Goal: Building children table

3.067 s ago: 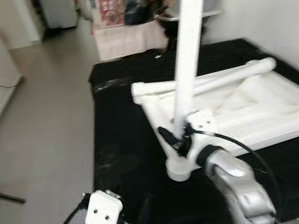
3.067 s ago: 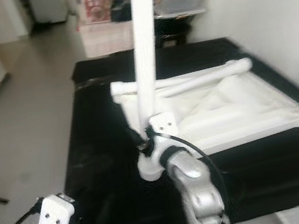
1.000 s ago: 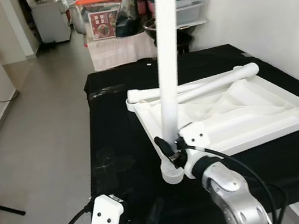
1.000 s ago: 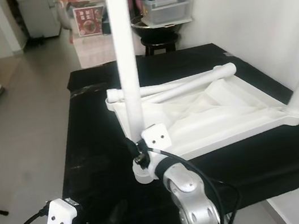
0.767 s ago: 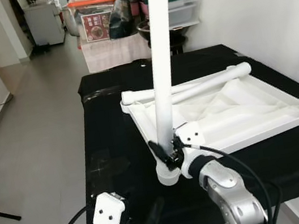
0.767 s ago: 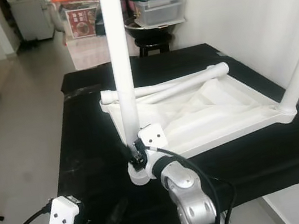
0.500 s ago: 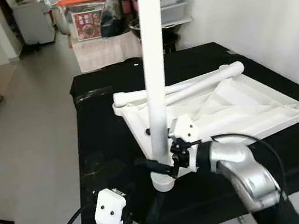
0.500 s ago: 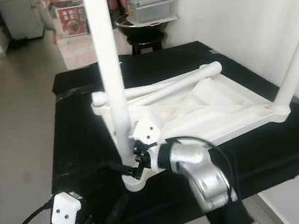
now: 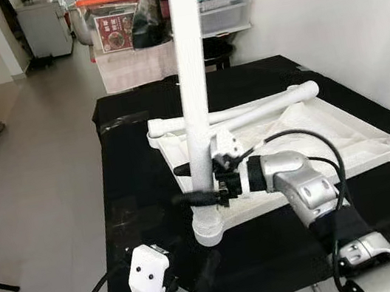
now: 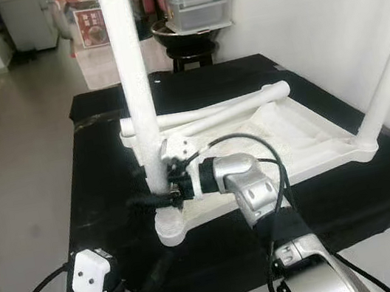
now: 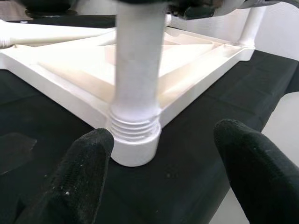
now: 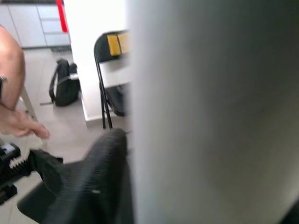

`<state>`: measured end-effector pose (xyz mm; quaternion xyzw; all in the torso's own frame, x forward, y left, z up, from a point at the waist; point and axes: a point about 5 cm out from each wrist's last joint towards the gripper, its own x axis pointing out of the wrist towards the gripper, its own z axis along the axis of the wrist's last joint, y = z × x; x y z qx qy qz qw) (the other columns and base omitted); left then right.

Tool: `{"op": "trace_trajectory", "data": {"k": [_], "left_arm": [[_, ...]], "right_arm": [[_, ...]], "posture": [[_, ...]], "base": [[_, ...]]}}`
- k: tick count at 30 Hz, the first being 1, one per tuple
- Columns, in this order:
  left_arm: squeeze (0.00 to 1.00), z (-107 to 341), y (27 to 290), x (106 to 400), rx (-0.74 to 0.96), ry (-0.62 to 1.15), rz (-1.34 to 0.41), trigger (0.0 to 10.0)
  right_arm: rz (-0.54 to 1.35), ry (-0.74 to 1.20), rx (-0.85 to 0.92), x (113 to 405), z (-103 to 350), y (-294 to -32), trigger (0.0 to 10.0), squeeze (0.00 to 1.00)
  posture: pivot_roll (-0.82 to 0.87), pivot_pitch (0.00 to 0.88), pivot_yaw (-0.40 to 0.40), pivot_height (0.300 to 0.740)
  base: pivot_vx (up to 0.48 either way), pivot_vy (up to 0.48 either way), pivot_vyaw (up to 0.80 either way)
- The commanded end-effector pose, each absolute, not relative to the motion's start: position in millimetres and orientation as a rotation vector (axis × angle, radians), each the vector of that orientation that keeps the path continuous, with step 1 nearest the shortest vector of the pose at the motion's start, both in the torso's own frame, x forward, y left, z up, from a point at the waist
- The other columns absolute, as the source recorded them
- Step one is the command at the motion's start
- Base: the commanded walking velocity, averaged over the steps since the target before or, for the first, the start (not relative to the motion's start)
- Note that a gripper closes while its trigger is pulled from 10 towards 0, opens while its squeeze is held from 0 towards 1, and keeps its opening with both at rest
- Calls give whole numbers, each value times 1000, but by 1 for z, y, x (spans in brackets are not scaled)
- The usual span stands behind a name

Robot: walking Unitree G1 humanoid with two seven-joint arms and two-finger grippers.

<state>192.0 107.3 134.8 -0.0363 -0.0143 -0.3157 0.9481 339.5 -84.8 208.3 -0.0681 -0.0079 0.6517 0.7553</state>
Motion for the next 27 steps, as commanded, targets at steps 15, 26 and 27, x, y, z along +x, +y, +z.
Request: {"op": "trace_trajectory", "data": {"k": [15,26,27], "left_arm": [[0,139,105,189,-88,-33,-659,10000],[0,139,108,196,-85,-38,-663,10000],[0,139,108,196,-85,-38,-663,10000]], "right_arm": [[637,16,-91,323,170,-106,0,0],[461,28,-145,302,154,-89,0,0],[461,28,-145,302,154,-89,0,0]], "posture": [[-15,85,-35,740],[-20,62,-27,740],[-20,62,-27,740]], "base": [[0,0,0],[0,0,0],[0,0,0]]}}
